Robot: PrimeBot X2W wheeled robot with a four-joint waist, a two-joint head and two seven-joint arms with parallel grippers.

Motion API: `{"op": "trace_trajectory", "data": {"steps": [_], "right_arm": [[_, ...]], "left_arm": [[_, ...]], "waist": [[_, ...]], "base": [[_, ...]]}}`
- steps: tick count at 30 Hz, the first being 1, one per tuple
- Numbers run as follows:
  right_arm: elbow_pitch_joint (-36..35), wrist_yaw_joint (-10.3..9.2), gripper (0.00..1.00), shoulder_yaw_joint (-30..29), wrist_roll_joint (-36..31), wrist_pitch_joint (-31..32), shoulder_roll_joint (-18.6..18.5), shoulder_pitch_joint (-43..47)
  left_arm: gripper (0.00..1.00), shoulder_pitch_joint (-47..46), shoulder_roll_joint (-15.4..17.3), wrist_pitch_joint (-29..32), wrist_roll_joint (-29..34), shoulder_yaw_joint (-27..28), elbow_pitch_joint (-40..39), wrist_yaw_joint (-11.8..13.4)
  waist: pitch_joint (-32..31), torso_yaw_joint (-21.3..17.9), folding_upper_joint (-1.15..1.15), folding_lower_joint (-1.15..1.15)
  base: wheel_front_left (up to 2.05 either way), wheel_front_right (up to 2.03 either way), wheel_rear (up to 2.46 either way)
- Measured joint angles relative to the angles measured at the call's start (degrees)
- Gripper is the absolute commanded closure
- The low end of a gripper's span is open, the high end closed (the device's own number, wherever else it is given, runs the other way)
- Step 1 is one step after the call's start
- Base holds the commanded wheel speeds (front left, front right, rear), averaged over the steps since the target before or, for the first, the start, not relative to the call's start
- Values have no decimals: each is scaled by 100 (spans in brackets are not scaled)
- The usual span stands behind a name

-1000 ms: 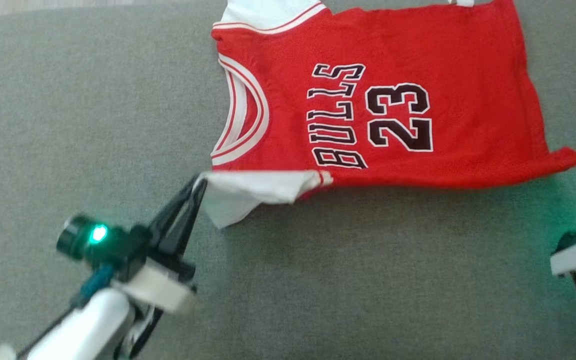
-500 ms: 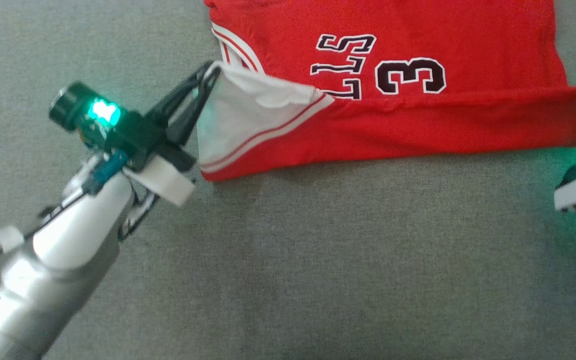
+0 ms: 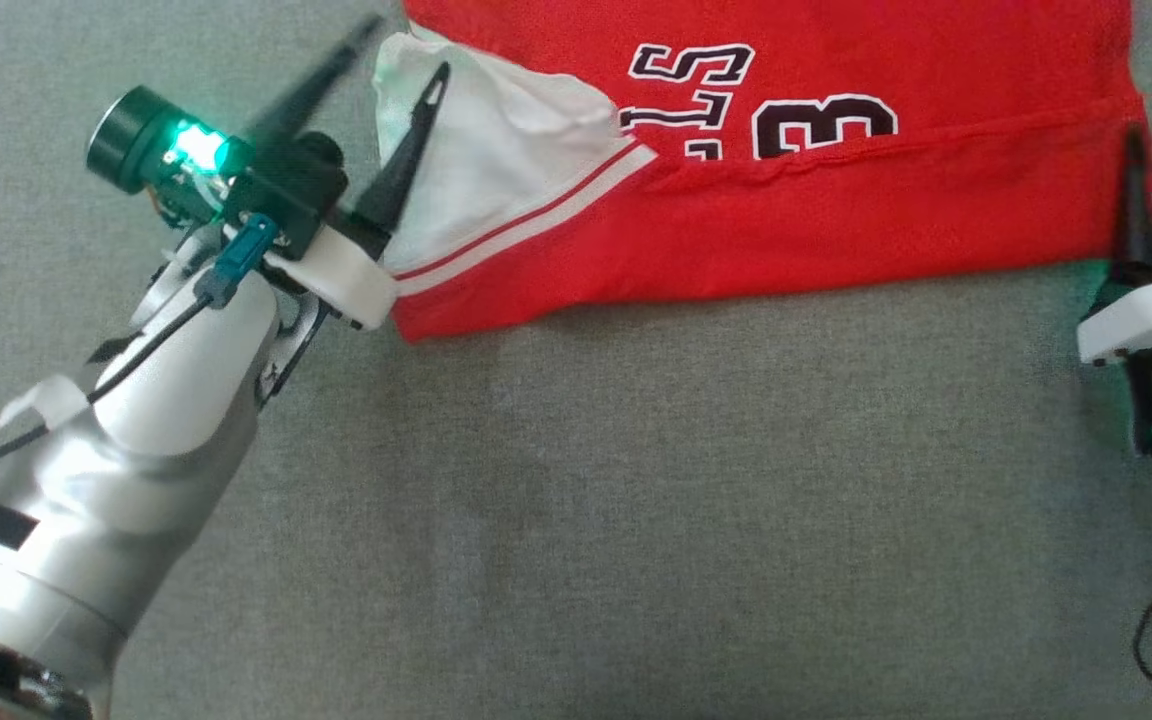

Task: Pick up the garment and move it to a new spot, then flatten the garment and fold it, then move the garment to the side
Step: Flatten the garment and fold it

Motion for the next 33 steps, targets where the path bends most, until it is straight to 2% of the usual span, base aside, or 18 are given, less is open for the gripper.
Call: {"op": "trace_trajectory", "data": {"steps": [1, 2, 10, 17, 25, 26, 27, 28, 29, 33], "right_arm": [[8, 0, 0, 24, 16, -42, 33, -2], [3, 0, 0, 33, 67, -90, 70, 10], [-294, 0, 0, -201, 109, -124, 296, 735], [-417, 0, 0, -254, 100, -124, 493, 1068], [-486, 0, 0, -260, 100, -124, 511, 1064], [-489, 0, 0, -260, 100, -124, 510, 1062], [-494, 0, 0, -260, 100, -124, 510, 1062], [-502, 0, 0, -260, 100, -124, 509, 1062], [-506, 0, 0, -263, 100, -124, 505, 1062], [-478, 1, 0, -293, 100, -124, 490, 1062]], "left_arm": [[0, 27, -46, -1, -33, 68, 34, 68], [0, 169, -105, -19, -83, 202, 52, 286], [0, 2011, -505, -41, -650, 734, -300, 803], [0, 2673, -865, -41, -1002, 1033, -157, 854], [2, 2604, -1094, 14, -1354, 1224, 417, 727], [10, 2557, -1116, 24, -1365, 1223, 482, 665], [31, 2513, -1127, 64, -1391, 1224, 526, 631], [62, 2460, -1143, 81, -1411, 1210, 577, 578], [100, 2410, -1156, 116, -1414, 1189, 620, 505], [100, 2309, -1187, 192, -1419, 1087, 703, 279]], "waist": [[-25, 2, 0, 0], [-92, 3, 0, -1], [-421, 16, 0, -2], [-592, 8, 0, -2], [-566, -99, 0, -2], [-555, -108, 0, -2], [-545, -114, 0, -2], [-533, -120, 0, -2], [-523, -124, 0, -2], [-544, -106, 0, -1]], "base": [[0, 0, 0], [0, 0, 0], [0, 0, 0], [0, 0, 0], [0, 0, 0], [0, 0, 0], [0, 0, 0], [0, 0, 0], [0, 0, 0], [0, 0, 0]]}}
